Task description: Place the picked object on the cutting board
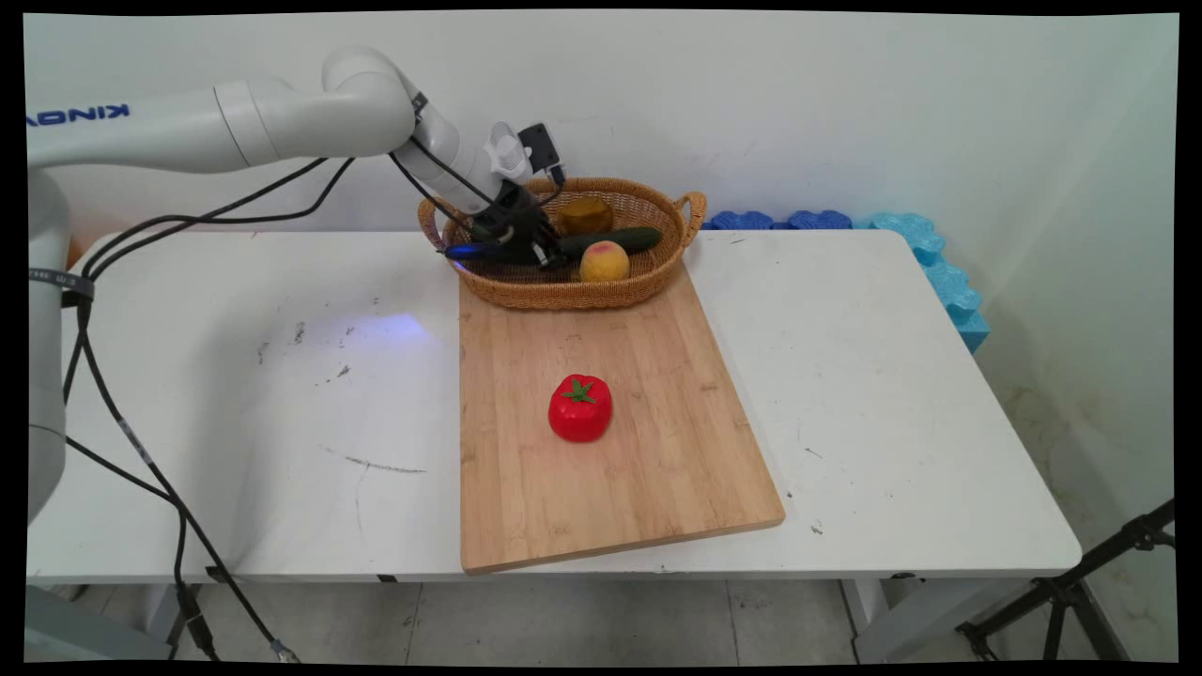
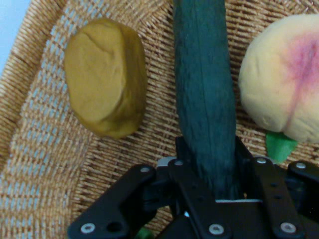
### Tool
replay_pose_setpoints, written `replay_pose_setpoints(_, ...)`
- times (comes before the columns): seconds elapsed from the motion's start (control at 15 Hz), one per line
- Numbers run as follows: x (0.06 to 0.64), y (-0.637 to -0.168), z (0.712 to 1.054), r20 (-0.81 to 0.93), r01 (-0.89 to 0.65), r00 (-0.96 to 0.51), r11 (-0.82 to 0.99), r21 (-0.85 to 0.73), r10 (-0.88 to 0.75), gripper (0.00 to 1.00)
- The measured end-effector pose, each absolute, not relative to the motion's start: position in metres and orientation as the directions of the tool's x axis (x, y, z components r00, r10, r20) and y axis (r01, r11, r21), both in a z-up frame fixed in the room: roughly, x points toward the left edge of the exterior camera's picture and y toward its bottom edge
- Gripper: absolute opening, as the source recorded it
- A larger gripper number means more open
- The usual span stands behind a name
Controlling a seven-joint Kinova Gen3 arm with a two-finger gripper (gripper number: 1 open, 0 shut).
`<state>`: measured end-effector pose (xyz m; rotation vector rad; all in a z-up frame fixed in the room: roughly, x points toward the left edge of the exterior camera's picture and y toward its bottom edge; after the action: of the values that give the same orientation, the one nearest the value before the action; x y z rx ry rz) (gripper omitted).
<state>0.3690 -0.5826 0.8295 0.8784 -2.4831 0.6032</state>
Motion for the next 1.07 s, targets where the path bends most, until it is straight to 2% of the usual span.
replay_pose_setpoints(0.47,0.380,-0.567,0.871,0.563,-0.666,-0.696,0.693,-0.275,-0.446,0.00)
replay_pose_setpoints(1.07,0.395,-0.510,0.925,0.600,-0.646,-0.684,0.727,-0.233,-0.415,0.00)
